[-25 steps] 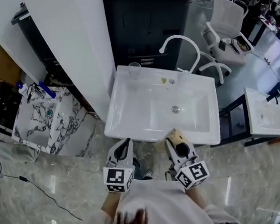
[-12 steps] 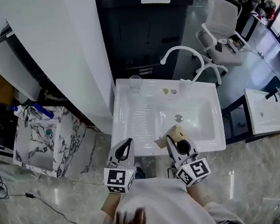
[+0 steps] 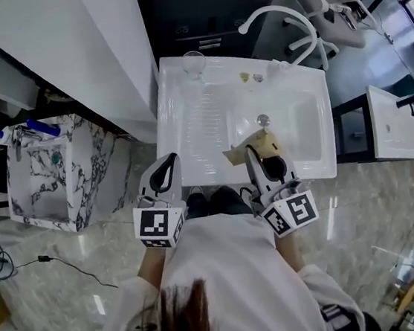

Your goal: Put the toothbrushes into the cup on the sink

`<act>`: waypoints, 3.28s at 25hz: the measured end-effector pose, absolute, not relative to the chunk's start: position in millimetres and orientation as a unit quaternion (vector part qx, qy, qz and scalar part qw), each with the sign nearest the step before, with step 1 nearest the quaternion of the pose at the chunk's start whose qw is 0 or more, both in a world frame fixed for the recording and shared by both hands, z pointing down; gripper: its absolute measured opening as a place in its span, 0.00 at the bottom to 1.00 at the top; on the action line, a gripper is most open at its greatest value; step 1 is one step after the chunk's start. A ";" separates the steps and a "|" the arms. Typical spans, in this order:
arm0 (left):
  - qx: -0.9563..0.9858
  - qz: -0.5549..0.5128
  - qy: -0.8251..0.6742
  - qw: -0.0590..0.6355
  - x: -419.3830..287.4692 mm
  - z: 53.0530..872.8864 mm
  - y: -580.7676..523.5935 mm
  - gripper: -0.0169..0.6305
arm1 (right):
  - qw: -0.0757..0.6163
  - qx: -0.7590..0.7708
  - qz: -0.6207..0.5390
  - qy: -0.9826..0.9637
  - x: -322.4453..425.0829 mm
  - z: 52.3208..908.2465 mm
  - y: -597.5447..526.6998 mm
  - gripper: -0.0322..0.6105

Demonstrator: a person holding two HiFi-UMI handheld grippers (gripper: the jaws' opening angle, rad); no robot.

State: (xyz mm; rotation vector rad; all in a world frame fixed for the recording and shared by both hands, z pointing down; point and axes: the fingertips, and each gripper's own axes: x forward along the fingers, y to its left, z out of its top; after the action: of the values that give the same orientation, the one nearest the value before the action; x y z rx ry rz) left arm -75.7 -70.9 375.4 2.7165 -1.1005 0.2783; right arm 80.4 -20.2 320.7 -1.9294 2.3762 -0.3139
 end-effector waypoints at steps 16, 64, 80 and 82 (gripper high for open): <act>0.907 0.064 -0.404 0.098 -26.5 358.2 -122.3 0.05 | 0.016 -0.604 -0.108 0.789 139.3 324.3 -74.7 0.22; 0.905 0.073 -0.400 0.125 -29.2 377.5 -181.8 0.05 | 0.099 -0.621 0.023 0.777 157.7 220.3 -173.8 0.21; 0.910 0.051 -0.393 0.123 -37.9 373.3 -191.2 0.05 | 0.098 -0.595 0.061 0.796 131.0 195.8 -209.3 0.21; 0.909 0.049 -0.394 0.129 -38.9 374.9 -189.8 0.05 | 0.095 -0.593 0.058 0.797 128.4 200.4 -214.6 0.21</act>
State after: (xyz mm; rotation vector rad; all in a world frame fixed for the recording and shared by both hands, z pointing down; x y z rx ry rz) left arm -38.9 -189.8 374.9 2.6426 -1.1457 0.1437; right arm 128.4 -214.6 200.4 -1.7598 2.3640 0.1712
